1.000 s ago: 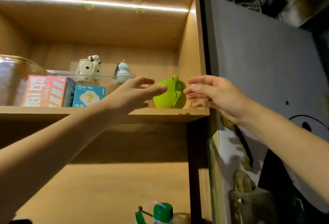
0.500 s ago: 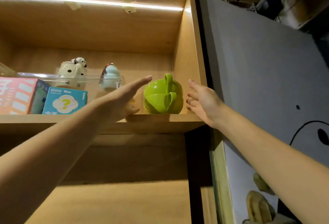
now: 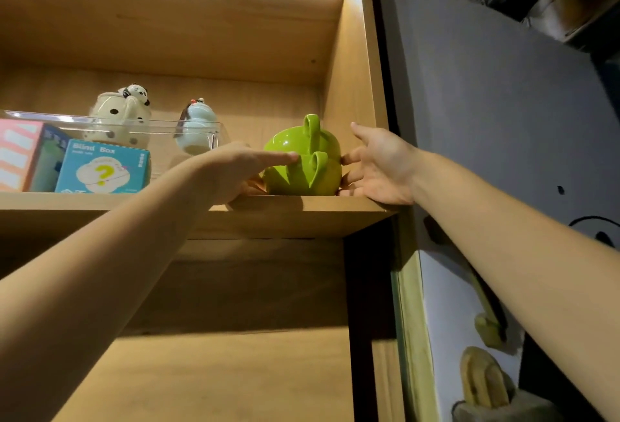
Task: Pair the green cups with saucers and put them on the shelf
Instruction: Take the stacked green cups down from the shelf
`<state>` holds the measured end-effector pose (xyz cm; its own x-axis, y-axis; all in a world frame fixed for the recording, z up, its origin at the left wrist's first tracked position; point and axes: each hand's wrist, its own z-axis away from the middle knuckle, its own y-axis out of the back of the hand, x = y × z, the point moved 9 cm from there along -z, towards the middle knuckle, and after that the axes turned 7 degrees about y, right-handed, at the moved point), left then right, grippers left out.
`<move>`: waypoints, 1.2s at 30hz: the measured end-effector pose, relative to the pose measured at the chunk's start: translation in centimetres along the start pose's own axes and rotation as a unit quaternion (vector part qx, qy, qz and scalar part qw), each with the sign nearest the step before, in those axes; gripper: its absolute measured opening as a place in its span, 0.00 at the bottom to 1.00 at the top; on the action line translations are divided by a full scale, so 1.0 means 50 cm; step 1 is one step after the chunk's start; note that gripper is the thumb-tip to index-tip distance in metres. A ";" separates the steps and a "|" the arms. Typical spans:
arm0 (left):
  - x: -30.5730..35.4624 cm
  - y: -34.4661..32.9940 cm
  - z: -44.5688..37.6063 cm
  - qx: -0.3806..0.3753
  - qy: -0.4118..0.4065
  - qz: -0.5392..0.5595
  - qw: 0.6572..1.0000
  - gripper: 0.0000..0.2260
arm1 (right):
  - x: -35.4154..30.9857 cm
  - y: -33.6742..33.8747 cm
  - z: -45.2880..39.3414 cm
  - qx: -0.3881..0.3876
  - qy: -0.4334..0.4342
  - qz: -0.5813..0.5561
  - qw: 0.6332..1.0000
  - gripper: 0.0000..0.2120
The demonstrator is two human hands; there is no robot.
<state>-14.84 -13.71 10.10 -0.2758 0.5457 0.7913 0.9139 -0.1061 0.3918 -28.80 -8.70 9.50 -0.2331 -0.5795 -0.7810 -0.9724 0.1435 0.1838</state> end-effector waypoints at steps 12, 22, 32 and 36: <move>0.008 0.023 0.041 0.031 -0.017 0.044 0.998 0.58 | -0.013 -0.005 0.038 0.085 0.036 0.021 0.996 0.26; 0.051 0.035 0.145 0.026 -0.068 0.092 0.993 0.10 | -0.073 -0.021 0.143 0.085 0.027 0.037 0.995 0.28; -0.055 -0.015 0.306 0.003 0.000 0.148 0.989 0.38 | -0.002 -0.051 0.314 0.058 -0.028 -0.078 0.995 0.27; -0.140 -0.059 0.369 -0.021 0.022 0.147 0.989 0.25 | 0.080 -0.063 0.399 0.067 -0.067 -0.120 0.988 0.24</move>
<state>-10.12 -1.88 -5.28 -0.0133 0.4487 0.8936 0.9438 -0.2897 0.1594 -26.58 4.52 -6.12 0.0149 -0.4989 -0.8665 -0.9880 0.1259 -0.0895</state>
